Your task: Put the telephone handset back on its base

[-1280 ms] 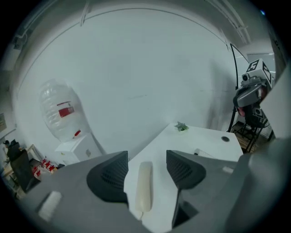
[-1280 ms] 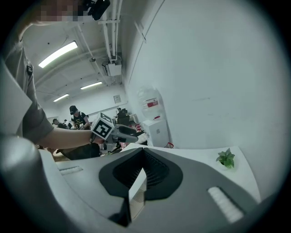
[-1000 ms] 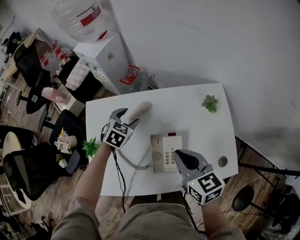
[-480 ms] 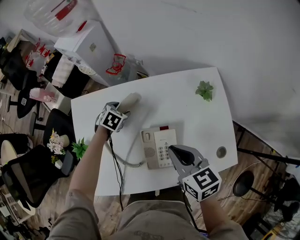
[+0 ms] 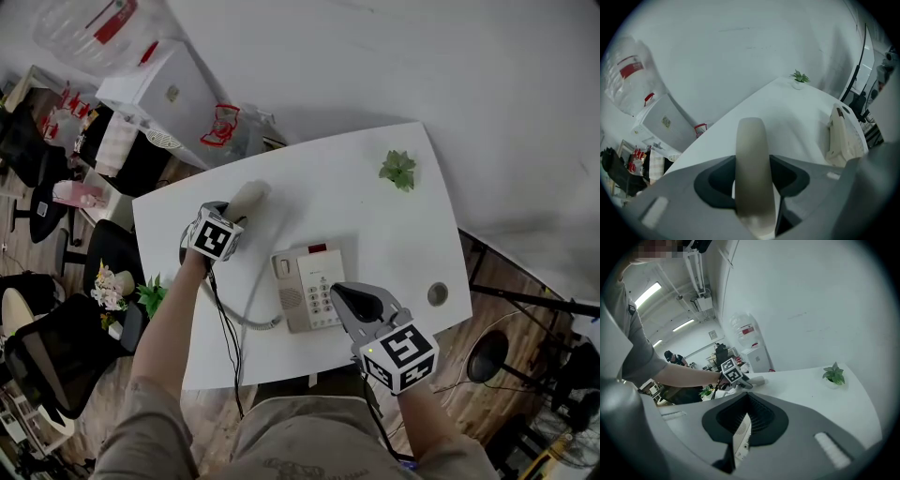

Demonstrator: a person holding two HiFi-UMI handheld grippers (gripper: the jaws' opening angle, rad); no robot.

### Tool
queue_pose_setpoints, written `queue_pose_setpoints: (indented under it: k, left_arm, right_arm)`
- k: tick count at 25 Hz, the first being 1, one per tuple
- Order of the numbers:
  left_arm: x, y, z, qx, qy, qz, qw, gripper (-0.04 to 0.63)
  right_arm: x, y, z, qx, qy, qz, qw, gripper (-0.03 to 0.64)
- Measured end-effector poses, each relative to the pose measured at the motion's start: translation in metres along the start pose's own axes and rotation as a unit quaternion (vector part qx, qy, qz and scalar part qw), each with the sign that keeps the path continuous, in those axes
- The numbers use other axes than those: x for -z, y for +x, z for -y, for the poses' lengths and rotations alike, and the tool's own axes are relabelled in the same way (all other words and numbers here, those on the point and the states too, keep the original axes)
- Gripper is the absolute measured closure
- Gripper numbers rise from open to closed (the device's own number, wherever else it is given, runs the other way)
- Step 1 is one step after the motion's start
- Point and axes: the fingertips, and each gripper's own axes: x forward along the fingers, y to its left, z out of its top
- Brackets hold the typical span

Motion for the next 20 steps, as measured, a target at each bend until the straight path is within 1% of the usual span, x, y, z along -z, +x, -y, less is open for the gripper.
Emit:
queue_pose_setpoints:
  k: [4,10,16,20]
  left_arm:
    - [-0.007,-0.022,0.004,-0.008,-0.030,0.018,0.9994,0.377]
    - [-0.030,-0.086,0.014,-0.023,-0.059,0.085,0.9944,0.377]
    - [-0.040,-0.166,0.035,-0.040,-0.098,0.156,0.9821,0.377]
    - [-0.037,-0.213,0.061,-0.043,-0.130,0.204,0.9694,0.377]
  right_arm:
    - [-0.001,-0.008,-0.001,0.001,0.004,0.005,1.000,0.589]
    - [-0.011,-0.028,-0.008,0.005,0.009,0.025,1.000,0.589]
    - [-0.019,-0.051,-0.028,0.001,0.002,0.041,0.999,0.589]
    - [-0.019,-0.065,-0.046,-0.006,-0.011,0.046,0.999,0.589]
